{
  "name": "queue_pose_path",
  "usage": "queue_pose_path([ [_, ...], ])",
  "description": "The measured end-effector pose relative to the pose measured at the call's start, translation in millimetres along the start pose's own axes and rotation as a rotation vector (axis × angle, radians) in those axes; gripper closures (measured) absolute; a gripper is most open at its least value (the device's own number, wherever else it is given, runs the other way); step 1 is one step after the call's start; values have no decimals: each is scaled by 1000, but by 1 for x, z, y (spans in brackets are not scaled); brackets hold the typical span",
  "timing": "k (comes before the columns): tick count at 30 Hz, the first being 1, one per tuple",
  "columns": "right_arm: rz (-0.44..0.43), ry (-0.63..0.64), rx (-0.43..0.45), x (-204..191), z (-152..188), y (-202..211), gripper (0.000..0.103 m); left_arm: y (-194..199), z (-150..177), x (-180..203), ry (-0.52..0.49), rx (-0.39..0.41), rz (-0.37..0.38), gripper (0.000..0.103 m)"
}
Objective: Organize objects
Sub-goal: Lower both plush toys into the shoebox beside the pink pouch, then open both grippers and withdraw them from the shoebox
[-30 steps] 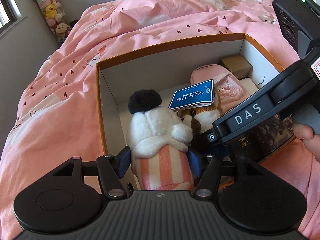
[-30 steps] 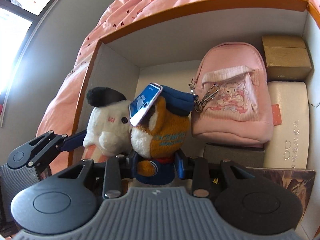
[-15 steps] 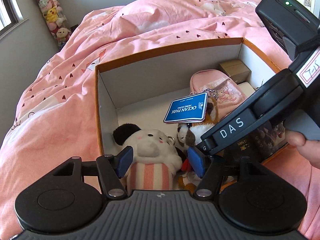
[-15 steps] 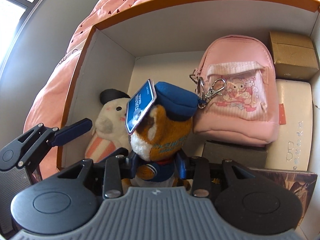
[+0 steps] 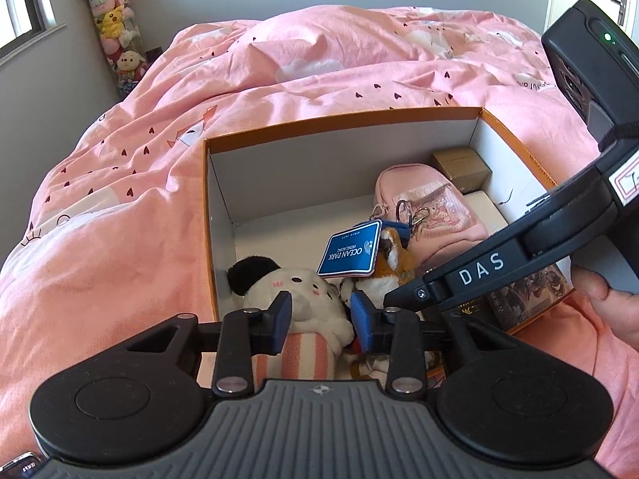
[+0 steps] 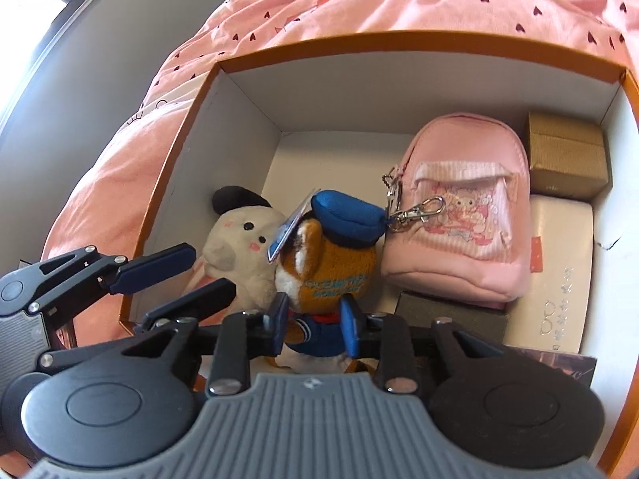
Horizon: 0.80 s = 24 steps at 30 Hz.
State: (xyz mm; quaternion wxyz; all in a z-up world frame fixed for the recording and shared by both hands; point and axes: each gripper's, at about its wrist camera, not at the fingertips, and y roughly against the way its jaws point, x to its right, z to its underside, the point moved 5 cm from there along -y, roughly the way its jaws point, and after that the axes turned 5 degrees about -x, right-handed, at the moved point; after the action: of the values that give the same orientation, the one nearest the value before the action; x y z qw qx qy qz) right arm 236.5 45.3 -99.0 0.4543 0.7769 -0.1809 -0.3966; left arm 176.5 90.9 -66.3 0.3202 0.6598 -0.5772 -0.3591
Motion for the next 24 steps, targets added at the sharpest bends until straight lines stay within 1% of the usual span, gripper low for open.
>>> queue_pose_path([
  [3, 9, 15, 17, -1, 3, 7, 78, 8, 2, 0, 14, 22, -3, 62],
  [6, 13, 46, 63, -8, 9, 22, 77, 19, 4, 1, 32, 47, 19, 62],
  [8, 32, 77, 118, -14, 14, 32, 74, 25, 6, 2, 43, 56, 40, 62],
  [9, 47, 94, 145, -17, 16, 38, 68, 29, 7, 3, 48, 61, 51, 62],
  [12, 86, 127, 210, -24, 25, 52, 66, 38, 11, 4, 59, 68, 71, 62],
  [13, 91, 130, 232, -25, 30, 58, 63, 40, 13, 5, 61, 68, 74, 62],
  [17, 90, 116, 325, -29, 46, 73, 58, 50, 20, 10, 62, 84, 85, 62],
  [20, 151, 143, 418, -34, 60, 82, 57, 57, 25, 12, 65, 106, 85, 61],
  [21, 173, 166, 441, -36, 65, 85, 55, 59, 27, 12, 70, 118, 92, 60],
  [23, 218, 211, 465, -41, 76, 88, 53, 64, 31, 12, 84, 138, 110, 53],
  [24, 240, 226, 479, -43, 81, 90, 53, 65, 33, 13, 88, 142, 114, 53],
])
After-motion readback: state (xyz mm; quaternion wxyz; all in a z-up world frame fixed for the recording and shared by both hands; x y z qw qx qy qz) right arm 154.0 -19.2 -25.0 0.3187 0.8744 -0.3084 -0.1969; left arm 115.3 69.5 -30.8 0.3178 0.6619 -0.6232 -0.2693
